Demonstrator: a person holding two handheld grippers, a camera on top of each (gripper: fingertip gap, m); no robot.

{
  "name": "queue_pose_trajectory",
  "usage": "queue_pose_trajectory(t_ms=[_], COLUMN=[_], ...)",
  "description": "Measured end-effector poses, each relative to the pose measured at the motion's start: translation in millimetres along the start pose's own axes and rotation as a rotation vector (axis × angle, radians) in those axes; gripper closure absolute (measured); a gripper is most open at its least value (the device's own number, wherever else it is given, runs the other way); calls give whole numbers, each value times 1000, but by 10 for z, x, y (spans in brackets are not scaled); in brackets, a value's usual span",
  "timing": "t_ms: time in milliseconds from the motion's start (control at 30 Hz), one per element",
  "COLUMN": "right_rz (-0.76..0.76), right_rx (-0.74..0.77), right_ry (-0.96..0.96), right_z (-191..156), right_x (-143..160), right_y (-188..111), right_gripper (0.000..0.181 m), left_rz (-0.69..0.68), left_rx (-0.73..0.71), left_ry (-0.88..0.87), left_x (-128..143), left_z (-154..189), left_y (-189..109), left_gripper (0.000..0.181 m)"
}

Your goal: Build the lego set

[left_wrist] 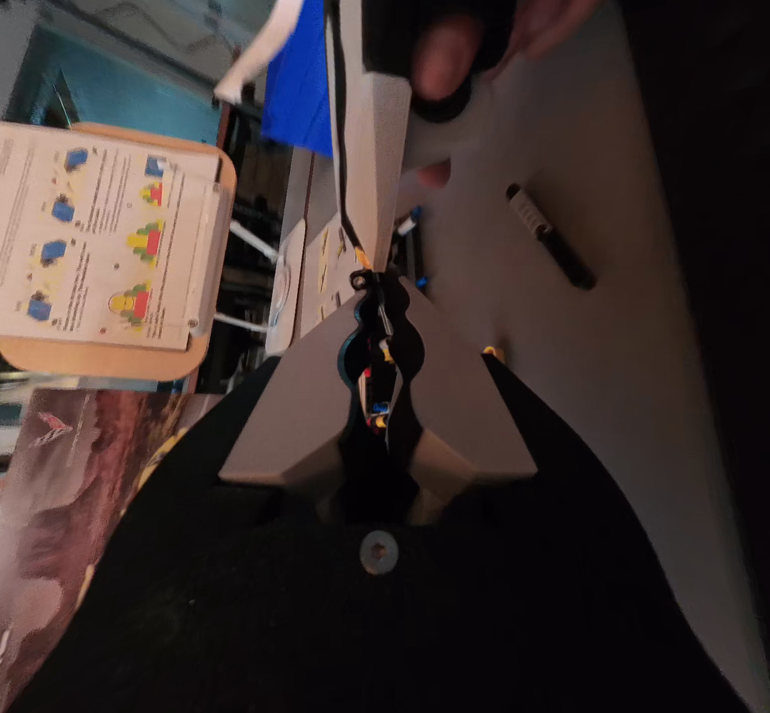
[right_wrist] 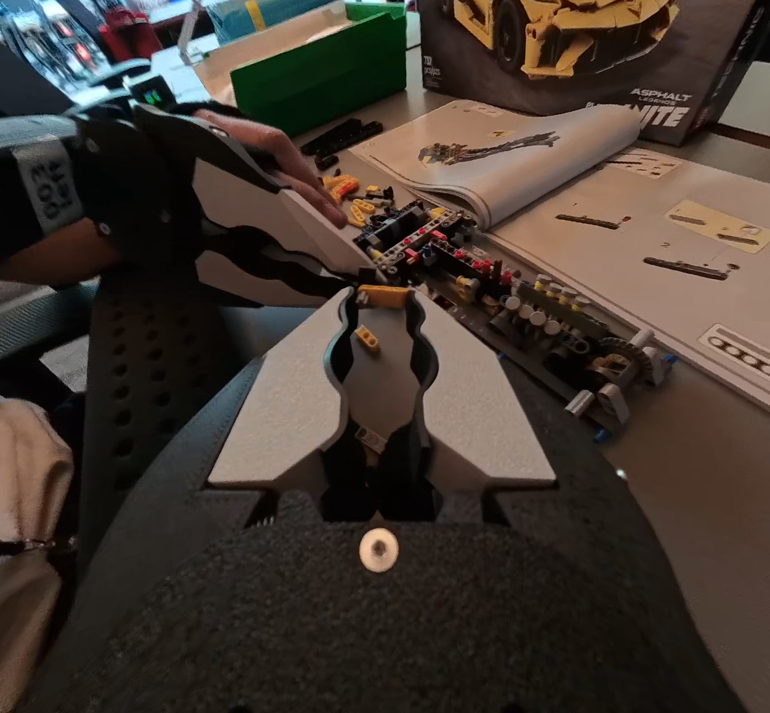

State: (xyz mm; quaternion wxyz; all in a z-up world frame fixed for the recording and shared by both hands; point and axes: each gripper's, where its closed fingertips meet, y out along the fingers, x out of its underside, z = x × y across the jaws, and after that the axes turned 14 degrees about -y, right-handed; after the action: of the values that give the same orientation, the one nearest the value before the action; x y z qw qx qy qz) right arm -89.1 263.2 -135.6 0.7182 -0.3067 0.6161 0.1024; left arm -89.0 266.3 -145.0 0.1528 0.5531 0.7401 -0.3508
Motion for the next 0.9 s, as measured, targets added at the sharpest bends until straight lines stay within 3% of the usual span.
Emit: queue_pose_trajectory(t_ms=[200,433,600,733,900], right_rz=[59,142,133,157,151], right_rx=[-32,-93,-118,-132,-183], right_ry=[48,179,206,231,294], right_z=[6,66,44,39,6], right_x=[-80,-140,-121,-151,-152], right_y=[-52,-187,-157,-160,-101], right_gripper=[158,158,159,159,158], left_rz=[58,59,62,65,81], left_rx=[-23,-23,-59,-32,74], left_ry=[-54,-108,-26,-49,-58], left_x=[-77,13,-17,-50,-162], left_z=[-69,-165,-127,-95,185], left_y=[-25,-40,-29,-39,3], left_gripper=[179,177,180,180,181])
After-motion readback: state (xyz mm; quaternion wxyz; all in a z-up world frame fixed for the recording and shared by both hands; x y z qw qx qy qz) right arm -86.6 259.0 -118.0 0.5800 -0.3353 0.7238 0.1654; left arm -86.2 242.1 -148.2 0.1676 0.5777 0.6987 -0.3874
